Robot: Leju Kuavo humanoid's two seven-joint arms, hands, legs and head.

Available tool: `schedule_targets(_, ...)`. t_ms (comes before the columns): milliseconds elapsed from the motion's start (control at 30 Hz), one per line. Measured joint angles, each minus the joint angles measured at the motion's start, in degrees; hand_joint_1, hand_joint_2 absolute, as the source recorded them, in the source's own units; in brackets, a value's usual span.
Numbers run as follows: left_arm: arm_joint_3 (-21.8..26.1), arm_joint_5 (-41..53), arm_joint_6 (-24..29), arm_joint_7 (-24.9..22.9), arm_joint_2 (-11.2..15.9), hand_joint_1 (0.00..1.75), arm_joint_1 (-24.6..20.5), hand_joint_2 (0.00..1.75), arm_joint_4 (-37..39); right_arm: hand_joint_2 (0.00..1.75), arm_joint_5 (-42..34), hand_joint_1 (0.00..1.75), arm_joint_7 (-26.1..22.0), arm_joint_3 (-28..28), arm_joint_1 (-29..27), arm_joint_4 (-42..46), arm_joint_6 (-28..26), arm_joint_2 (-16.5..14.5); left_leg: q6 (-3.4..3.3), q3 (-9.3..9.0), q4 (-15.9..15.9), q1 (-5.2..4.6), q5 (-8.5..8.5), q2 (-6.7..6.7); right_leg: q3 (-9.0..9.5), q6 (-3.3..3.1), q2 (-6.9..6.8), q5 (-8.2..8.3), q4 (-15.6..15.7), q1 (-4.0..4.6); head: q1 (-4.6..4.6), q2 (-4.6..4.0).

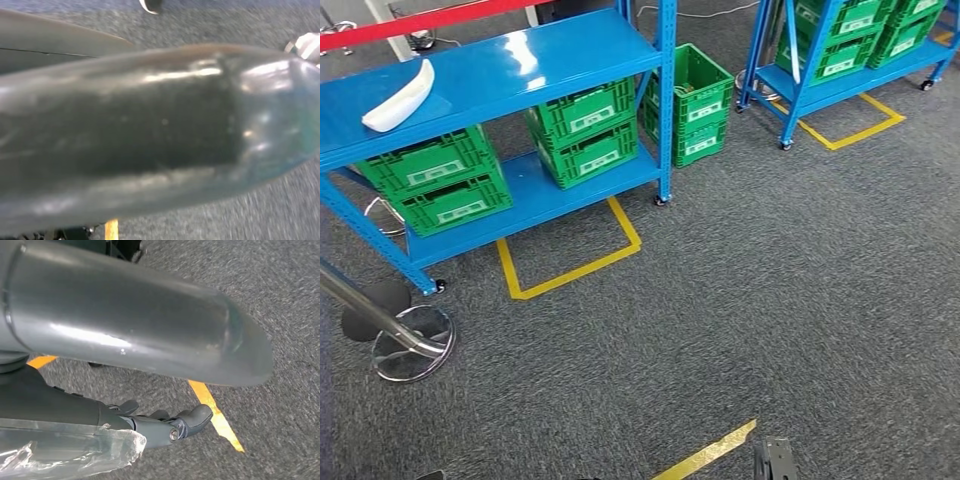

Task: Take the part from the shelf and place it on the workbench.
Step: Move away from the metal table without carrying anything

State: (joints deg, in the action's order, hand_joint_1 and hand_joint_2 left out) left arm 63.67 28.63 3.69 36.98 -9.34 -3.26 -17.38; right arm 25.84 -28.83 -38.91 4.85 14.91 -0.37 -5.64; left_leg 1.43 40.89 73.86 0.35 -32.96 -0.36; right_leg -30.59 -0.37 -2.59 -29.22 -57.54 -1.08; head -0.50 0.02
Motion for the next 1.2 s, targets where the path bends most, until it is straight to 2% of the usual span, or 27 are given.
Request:
schedule_targets(33, 0.01, -0.01, 0.00, 0.00, 0.04, 0.00, 0.09, 0.00, 0.00, 0.00, 0.00, 0.00, 0.00, 0.00, 0.06, 0.00, 0.00, -0.01, -0.14, -1.16, -2.19, -0.01, 1.76, 0.21, 0.19, 0.06, -0.72, -0.12, 0.00, 0.03, -0.02, 0.00)
schedule_targets(67, 0.01, -0.01, 0.00, 0.00, 0.08, 0.00, 0.13, 0.00, 0.00, 0.00, 0.00, 0.00, 0.00, 0.01, 0.12, 0.00, 0.00, -0.03, -0.45, -3.13, -5.92, -0.11, 3.99, 0.85, 0.47, 0.15, -1.41, -0.29, 0.01, 0.07, -0.02, 0.00)
schedule_targets(133, 0.00, 0.01, 0.01, 0.00, 0.22, 0.00, -0.01, 0.00, 0.00, 0.00, 0.00, 0.00, 0.00, 0.02, 0.19, 0.00, 0.00, -0.16, -1.28, -6.92, -13.12, -0.73, 6.55, 3.38, 0.94, 0.52, -2.69, -0.70, -0.01, 0.33, -0.02, 0.00)
schedule_targets(167, -0.01, 0.03, 0.01, 0.00, 0.26, 0.00, -0.11, 0.00, 0.00, 0.00, 0.00, 0.00, 0.00, 0.02, 0.22, -0.01, 0.00, -0.22, -1.65, -7.84, -15.07, -1.03, 6.77, 4.32, 1.05, 0.73, -3.35, -0.86, -0.02, 0.49, 0.00, 0.00)
schedule_targets(200, -0.02, 0.05, 0.01, 0.00, 0.30, 0.00, -0.15, 0.00, 0.00, 0.00, 0.00, 0.00, 0.00, 0.02, 0.26, -0.01, 0.00, -0.26, -1.90, -8.07, -15.80, -1.27, 6.44, 4.66, 1.11, 0.97, -4.01, -0.97, 0.01, 0.63, 0.01, 0.00)
schedule_targets(267, -0.01, 0.07, 0.01, 0.00, 0.29, 0.00, 0.06, 0.00, 0.00, 0.00, 0.01, 0.00, 0.00, 0.07, 0.45, -0.02, 0.00, -0.29, -2.35, -8.14, -16.44, -1.09, 6.51, 3.48, 1.36, 1.52, -4.90, -1.26, 0.13, 0.69, 0.00, 0.00)
schedule_targets(300, -0.01, 0.07, 0.02, 0.00, 0.28, 0.00, 0.17, 0.00, -0.01, 0.00, 0.02, 0.00, -0.02, 0.10, 0.54, -0.02, 0.00, -0.30, -2.60, -8.31, -16.75, -0.88, 6.65, 2.82, 1.29, 1.82, -4.06, -1.79, -0.34, 0.63, 0.06, -0.01)
schedule_targets(333, 0.00, 0.07, 0.03, 0.00, 0.28, 0.00, 0.14, 0.00, -0.01, 0.00, 0.02, 0.00, -0.02, 0.15, 0.61, -0.02, 0.00, -0.31, -2.89, -8.48, -17.06, -0.65, 6.82, 2.13, 0.67, 2.08, -2.55, -2.85, -1.91, 0.53, 0.19, -0.01)
schedule_targets(400, 0.01, 0.03, 0.02, 0.00, 0.27, 0.00, -0.13, 0.00, -0.02, 0.00, 0.02, 0.00, -0.02, 0.22, 0.51, -0.02, -0.02, -0.31, -3.26, -8.57, -17.25, -0.44, 6.98, 0.71, -2.52, 2.37, 1.02, -6.12, -8.57, 0.34, 0.51, -0.01)
schedule_targets(433, 0.02, 0.01, -0.04, 0.00, 0.27, 0.00, -0.21, 0.00, -0.02, 0.00, 0.03, 0.00, 0.00, 0.25, 0.36, -0.02, -0.05, -0.31, -3.36, -8.53, -17.24, -0.46, 6.99, 0.00, -4.57, 2.46, 1.89, -7.57, -12.47, 0.31, 0.59, 0.00)
schedule_targets(467, 0.02, 0.00, -0.17, 0.00, 0.24, 0.00, -0.17, 0.00, -0.02, 0.00, 0.07, 0.00, 0.02, 0.28, 0.21, -0.02, -0.11, -0.31, -3.38, -8.55, -17.22, -0.49, 6.99, -0.65, -6.19, 2.53, 2.26, -8.13, -15.20, 0.31, 0.62, 0.00)
schedule_targets(500, 0.02, 0.03, -0.36, 0.00, 0.21, 0.00, -0.07, 0.00, -0.02, 0.00, 0.16, 0.00, 0.03, 0.31, 0.11, -0.02, -0.25, -0.31, -3.37, -8.61, -17.20, -0.51, 6.97, -1.20, -6.99, 2.56, 2.41, -7.55, -16.01, 0.33, 0.62, 0.00)
schedule_targets(533, 0.02, 0.08, -0.63, 0.00, 0.18, 0.00, 0.03, 0.00, -0.02, 0.00, 0.32, 0.00, 0.08, 0.35, 0.10, -0.02, -0.47, -0.31, -3.33, -8.72, -17.18, -0.51, 6.94, -1.64, -6.75, 2.56, 2.47, -5.84, -14.56, 0.33, 0.62, 0.00)
schedule_targets(600, 0.01, 0.24, -1.19, 0.00, 0.15, 0.00, 0.10, 0.00, -0.02, 0.00, 0.74, 0.00, 0.21, 0.45, 0.23, -0.03, -0.95, -0.30, -3.05, -8.98, -17.12, -0.54, 6.75, -2.27, -4.07, 2.47, 2.74, -1.44, -7.59, 0.27, 0.63, 0.00)
schedule_targets(633, 0.01, 0.31, -1.44, 0.00, 0.16, 0.00, 0.08, 0.00, -0.02, 0.00, 0.92, 0.00, 0.29, 0.50, 0.33, -0.03, -1.12, -0.29, -2.80, -8.97, -16.94, -0.64, 6.60, -2.48, -2.45, 2.32, 3.04, -0.07, -4.01, 0.20, 0.64, 0.00)
schedule_targets(667, -0.01, 0.37, -1.63, 0.00, 0.18, 0.00, 0.05, 0.00, -0.02, 0.00, 1.09, 0.00, 0.36, 0.54, 0.38, -0.04, -1.18, -0.28, -2.52, -8.86, -16.79, -0.75, 6.52, -2.60, -1.43, 2.12, 3.34, 0.55, -1.74, 0.17, 0.60, 0.00)
schedule_targets(700, -0.02, 0.40, -1.79, 0.00, 0.20, 0.00, 0.04, 0.00, -0.02, 0.00, 1.23, 0.00, 0.43, 0.57, 0.40, -0.05, -1.19, -0.28, -2.25, -8.68, -16.65, -0.83, 6.48, -2.68, -0.89, 1.87, 3.62, 0.57, -0.57, 0.20, 0.60, 0.00)
schedule_targets(767, -0.03, 0.44, -1.97, 0.00, 0.31, 0.00, 0.07, 0.00, -0.02, 0.00, 1.49, 0.00, 0.50, 0.59, 0.35, -0.07, -1.19, -0.30, -1.82, -8.42, -16.48, -0.76, 6.44, -2.67, -0.88, 1.23, 3.56, 0.60, -0.37, 0.24, 0.57, 0.00)
schedule_targets(833, -0.03, 0.42, -2.10, 0.00, 0.44, 0.00, 0.08, 0.00, -0.02, 0.00, 1.73, 0.00, 0.42, 0.59, 0.39, -0.07, -1.17, -0.33, -1.24, -7.73, -14.82, -0.65, 5.15, -1.79, -0.74, 0.55, 3.28, 0.69, -0.18, 0.11, 0.40, 0.00)
schedule_targets(867, -0.05, 0.40, -2.18, 0.00, 0.49, 0.00, 0.03, 0.00, -0.02, 0.00, 1.89, 0.00, 0.28, 0.60, 0.45, -0.07, -1.15, -0.35, -0.91, -6.65, -12.44, -0.58, 3.70, -1.17, -0.64, 0.23, 3.05, 0.69, -0.08, 0.02, 0.29, 0.00)
schedule_targets(933, -0.15, 0.39, -2.36, 0.00, 0.44, 0.00, -0.07, 0.00, -0.02, 0.00, 2.20, 0.00, -0.23, 0.61, 0.45, -0.07, -0.96, -0.35, -0.41, -3.06, -5.00, -0.34, 0.23, -0.34, -0.54, -0.18, 2.56, 0.51, -0.09, 0.08, 0.09, 0.00)
schedule_targets(967, -0.21, 0.40, -2.40, 0.00, 0.44, 0.00, -0.04, 0.00, -0.02, 0.00, 2.23, 0.00, -0.56, 0.62, 0.41, -0.07, -0.73, -0.35, -0.28, -1.42, -1.81, -0.23, -0.76, -0.23, -0.48, -0.26, 2.34, 0.43, -0.10, 0.11, 0.10, 0.00)
schedule_targets(1000, -0.26, 0.42, -2.43, 0.00, 0.44, 0.00, 0.02, 0.00, -0.02, 0.00, 2.18, 0.00, -0.86, 0.62, 0.39, -0.07, -0.44, -0.35, -0.24, -0.52, -0.21, -0.15, -0.72, -0.20, -0.39, -0.28, 2.19, 0.34, -0.10, 0.12, 0.09, 0.00)
schedule_targets(1033, -0.30, 0.44, -2.45, 0.00, 0.45, 0.00, 0.08, 0.00, -0.02, 0.00, 2.08, 0.00, -1.12, 0.61, 0.39, -0.07, -0.14, -0.35, -0.30, -0.73, -0.91, -0.12, 0.51, -0.18, -0.24, -0.23, 2.12, 0.23, -0.10, 0.14, 0.09, 0.00)
schedule_targets(1100, -0.34, 0.56, -2.46, 0.00, 0.49, 0.00, 0.11, 0.00, -0.04, 0.00, 1.92, 0.00, -1.48, 0.61, 0.44, -0.07, 0.34, -0.35, -0.83, -3.83, -7.60, -0.18, 4.84, -0.18, 0.22, 0.01, 2.09, -0.06, -0.08, 0.14, 0.09, 0.00)
schedule_targets(1133, -0.37, 0.62, -2.49, 0.00, 0.52, 0.00, 0.08, 0.00, -0.05, 0.00, 1.84, 0.00, -1.59, 0.61, 0.50, -0.07, 0.52, -0.35, -1.22, -5.64, -11.24, -0.29, 6.40, -0.17, 0.37, 0.22, 2.12, -0.23, -0.09, 0.22, 0.10, 0.00)
schedule_targets(1200, -0.42, 0.67, -2.55, 0.00, 0.56, 0.00, 0.01, 0.00, -0.07, 0.00, 1.69, 0.00, -1.73, 0.60, 0.65, -0.07, 0.80, -0.34, -1.82, -7.61, -15.39, -0.52, 7.07, -0.15, 0.31, 0.74, 2.23, -0.41, -0.10, 0.33, 0.13, 0.00)
